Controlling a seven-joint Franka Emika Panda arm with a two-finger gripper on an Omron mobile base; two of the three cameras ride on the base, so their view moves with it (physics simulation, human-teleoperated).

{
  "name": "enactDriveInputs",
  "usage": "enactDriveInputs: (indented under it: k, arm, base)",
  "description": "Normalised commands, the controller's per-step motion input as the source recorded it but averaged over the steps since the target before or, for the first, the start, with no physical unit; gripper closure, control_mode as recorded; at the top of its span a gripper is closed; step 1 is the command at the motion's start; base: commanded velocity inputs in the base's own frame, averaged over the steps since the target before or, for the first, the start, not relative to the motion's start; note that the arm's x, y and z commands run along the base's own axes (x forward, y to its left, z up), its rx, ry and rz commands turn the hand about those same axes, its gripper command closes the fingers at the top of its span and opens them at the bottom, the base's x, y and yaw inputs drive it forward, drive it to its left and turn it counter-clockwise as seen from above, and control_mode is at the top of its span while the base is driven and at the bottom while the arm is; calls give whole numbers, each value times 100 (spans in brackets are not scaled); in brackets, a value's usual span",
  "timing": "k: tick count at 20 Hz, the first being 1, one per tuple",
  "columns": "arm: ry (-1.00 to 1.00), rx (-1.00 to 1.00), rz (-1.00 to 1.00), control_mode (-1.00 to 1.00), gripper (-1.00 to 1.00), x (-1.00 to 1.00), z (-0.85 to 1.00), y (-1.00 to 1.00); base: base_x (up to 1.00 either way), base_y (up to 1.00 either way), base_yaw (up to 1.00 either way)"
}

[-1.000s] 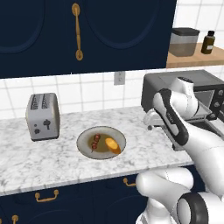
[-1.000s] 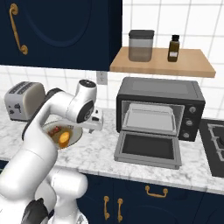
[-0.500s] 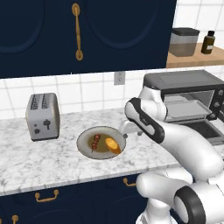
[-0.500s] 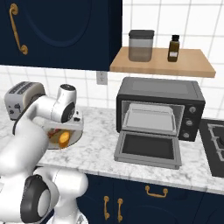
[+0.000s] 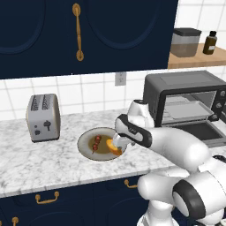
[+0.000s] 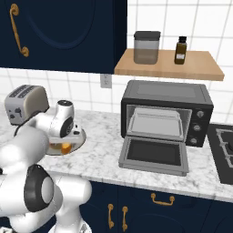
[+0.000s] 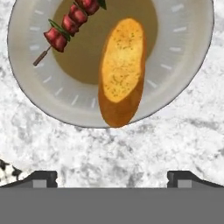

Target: Pick up the kebab skewer and baguette bread, and place them inside the toaster oven. Close the toaster oven door and start by setting the timer.

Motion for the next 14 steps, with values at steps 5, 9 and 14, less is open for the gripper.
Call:
enactDriveInputs:
  k: [5,9,14]
  arm:
    - [0,-3,0,-100,-100,48,-42,42]
    - [1,0,0,-100,-100,47,-32,2]
    - [0,-1,0,-100,-100,42,-29,8]
  base:
    - [0,0,0]
    - [0,0,0]
    - [0,0,0]
